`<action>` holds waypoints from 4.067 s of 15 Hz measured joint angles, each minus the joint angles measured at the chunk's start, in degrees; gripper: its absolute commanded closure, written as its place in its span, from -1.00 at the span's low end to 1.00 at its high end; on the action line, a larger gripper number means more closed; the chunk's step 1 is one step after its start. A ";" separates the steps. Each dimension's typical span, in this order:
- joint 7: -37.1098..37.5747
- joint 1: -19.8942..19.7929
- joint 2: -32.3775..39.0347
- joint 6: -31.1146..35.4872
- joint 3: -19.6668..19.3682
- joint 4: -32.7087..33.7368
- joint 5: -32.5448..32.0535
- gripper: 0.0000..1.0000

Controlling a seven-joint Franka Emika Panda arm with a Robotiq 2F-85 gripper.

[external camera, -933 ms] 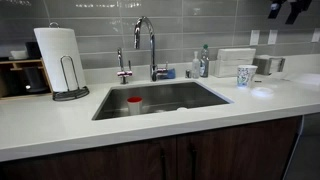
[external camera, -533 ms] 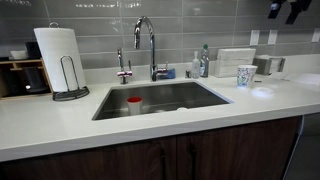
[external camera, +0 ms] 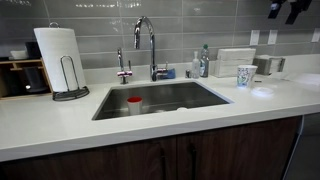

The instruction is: Place the cup between the two paper towels on the counter

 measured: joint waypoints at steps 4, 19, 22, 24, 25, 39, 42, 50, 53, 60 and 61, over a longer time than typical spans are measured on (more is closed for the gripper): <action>-1.09 -0.50 0.79 0.98 0.49 1.00 -2.10 -1.00; -30.54 -1.18 21.95 -2.28 -3.63 15.84 -12.76 -1.00; -33.80 -1.29 25.11 1.97 -4.48 16.34 -13.61 -1.00; -35.35 -1.54 27.08 5.90 -5.03 16.34 -13.69 -1.00; -35.88 -1.58 27.97 7.68 -5.37 16.35 -13.25 -1.00; -38.04 -1.81 30.36 10.84 -5.93 16.99 -12.89 -1.00; -39.23 -2.42 32.99 12.87 -6.42 17.40 -12.83 -1.00; -46.88 -4.92 41.11 16.40 -7.60 20.17 -4.83 -1.00; -47.84 -5.53 44.52 18.08 -7.46 21.00 -3.33 -1.00; -47.85 -7.31 50.54 22.05 -5.76 22.85 0.04 -0.31; -47.85 -7.57 51.12 22.05 -5.33 23.16 0.74 -0.16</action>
